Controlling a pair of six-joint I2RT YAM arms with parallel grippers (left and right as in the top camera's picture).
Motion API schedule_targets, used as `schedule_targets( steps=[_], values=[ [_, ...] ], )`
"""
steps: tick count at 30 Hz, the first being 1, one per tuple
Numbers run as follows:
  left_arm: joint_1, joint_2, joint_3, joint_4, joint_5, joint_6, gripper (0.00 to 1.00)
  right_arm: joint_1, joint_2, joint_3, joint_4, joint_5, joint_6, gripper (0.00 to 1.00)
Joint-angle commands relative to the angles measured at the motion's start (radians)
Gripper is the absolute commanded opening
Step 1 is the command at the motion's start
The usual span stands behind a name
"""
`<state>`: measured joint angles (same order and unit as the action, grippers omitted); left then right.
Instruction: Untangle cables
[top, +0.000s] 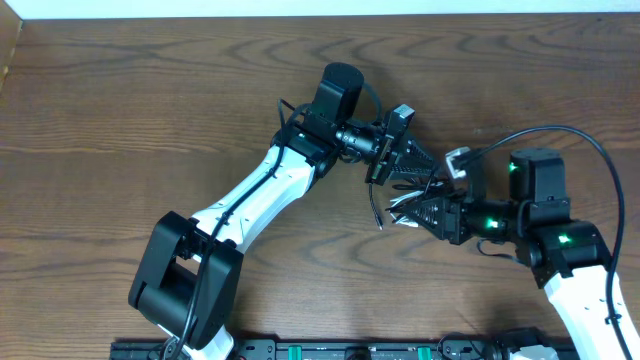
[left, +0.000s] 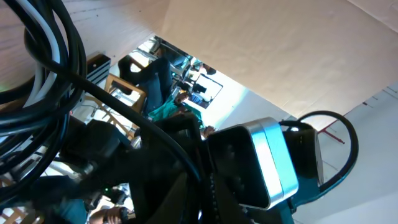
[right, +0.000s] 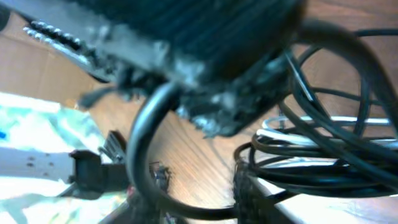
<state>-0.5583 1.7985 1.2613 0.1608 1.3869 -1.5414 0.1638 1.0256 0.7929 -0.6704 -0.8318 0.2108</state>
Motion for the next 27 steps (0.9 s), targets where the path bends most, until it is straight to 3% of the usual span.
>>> schedule_targets(
  steps=[1,10,12,17,23,25,27],
  values=[
    [-0.001,-0.035,0.010,0.005,0.015,-0.002,0.07,0.021,-0.004,0.009,-0.001,0.065,-0.010,0.04],
    [0.002,-0.035,0.010,0.006,0.015,0.046,0.08,0.019,-0.005,0.009,-0.006,0.043,0.045,0.01],
    [0.009,-0.035,0.010,0.006,0.015,0.122,0.17,0.018,-0.005,0.009,0.001,-0.015,0.051,0.01],
    [0.048,-0.035,0.010,0.005,0.016,0.407,0.51,0.005,-0.005,0.010,0.021,-0.206,0.059,0.01],
    [0.073,-0.035,0.010,0.005,0.025,0.559,0.67,-0.048,-0.005,0.010,0.032,-0.314,0.110,0.01],
    [0.076,-0.035,0.010,0.005,0.038,0.605,0.78,-0.069,-0.005,0.010,0.046,-0.340,0.128,0.01],
    [0.078,-0.035,0.010,0.005,0.054,0.655,0.79,-0.090,-0.005,0.010,0.071,-0.386,0.142,0.01]
  ],
)
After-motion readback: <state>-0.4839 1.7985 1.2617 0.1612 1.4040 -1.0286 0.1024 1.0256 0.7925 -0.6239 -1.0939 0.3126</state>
